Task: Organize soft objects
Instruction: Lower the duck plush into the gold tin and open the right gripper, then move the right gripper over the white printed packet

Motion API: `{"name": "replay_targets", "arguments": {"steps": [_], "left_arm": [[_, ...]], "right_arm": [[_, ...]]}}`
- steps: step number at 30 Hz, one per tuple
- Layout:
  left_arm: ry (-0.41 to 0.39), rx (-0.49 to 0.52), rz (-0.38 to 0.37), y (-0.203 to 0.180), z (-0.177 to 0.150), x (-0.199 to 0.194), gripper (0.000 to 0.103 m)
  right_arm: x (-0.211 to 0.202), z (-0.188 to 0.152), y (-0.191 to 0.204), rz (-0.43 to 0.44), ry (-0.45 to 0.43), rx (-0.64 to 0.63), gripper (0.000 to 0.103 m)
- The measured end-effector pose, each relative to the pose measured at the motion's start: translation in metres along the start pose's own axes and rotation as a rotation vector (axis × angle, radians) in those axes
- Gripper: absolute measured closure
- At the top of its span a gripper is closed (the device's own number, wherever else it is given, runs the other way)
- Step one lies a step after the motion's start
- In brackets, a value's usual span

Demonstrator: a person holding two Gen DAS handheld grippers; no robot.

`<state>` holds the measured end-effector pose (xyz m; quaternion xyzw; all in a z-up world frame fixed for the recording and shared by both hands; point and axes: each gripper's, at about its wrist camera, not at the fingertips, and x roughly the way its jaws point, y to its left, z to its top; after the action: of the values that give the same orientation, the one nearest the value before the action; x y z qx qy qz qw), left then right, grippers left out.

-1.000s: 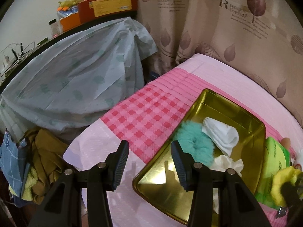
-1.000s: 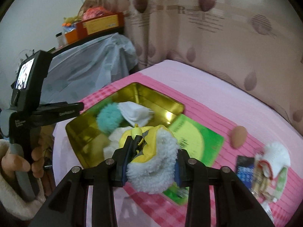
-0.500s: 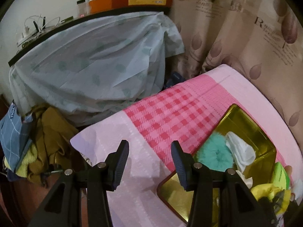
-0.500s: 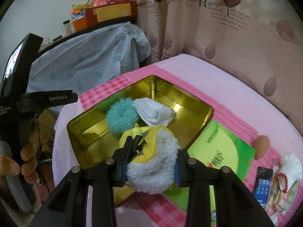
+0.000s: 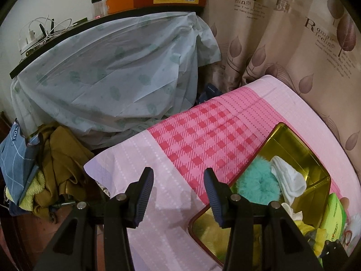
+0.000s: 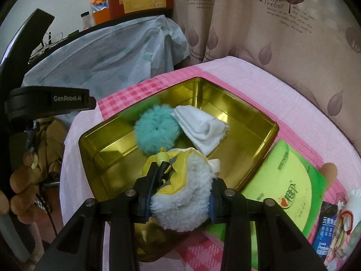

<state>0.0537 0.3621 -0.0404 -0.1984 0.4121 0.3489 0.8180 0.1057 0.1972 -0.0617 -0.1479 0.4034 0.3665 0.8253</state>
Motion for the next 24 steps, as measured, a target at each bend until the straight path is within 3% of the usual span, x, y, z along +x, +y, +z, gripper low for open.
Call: {"name": "replay_targets", "arguments": {"steps": [7,11,18,24], "left_arm": [[0.0,0.0,0.002,-0.001,0.0,0.001,0.056],[0.0,0.001,0.002,-0.001,0.0,0.001,0.056],[-0.003,0.015,0.004,-0.004,-0.002,0.001,0.056],[-0.005,0.038,0.005,-0.009,-0.003,0.0,0.056]], "right_arm": [[-0.002,-0.001,0.0,0.02,-0.013,0.006,0.059],[-0.01,-0.001,0.0,0.026,-0.035,0.012,0.046],[-0.037,-0.012,-0.01,0.039,-0.088,0.064,0.044],[-0.067,-0.035,-0.037,-0.015,-0.113,0.116,0.041]]}}
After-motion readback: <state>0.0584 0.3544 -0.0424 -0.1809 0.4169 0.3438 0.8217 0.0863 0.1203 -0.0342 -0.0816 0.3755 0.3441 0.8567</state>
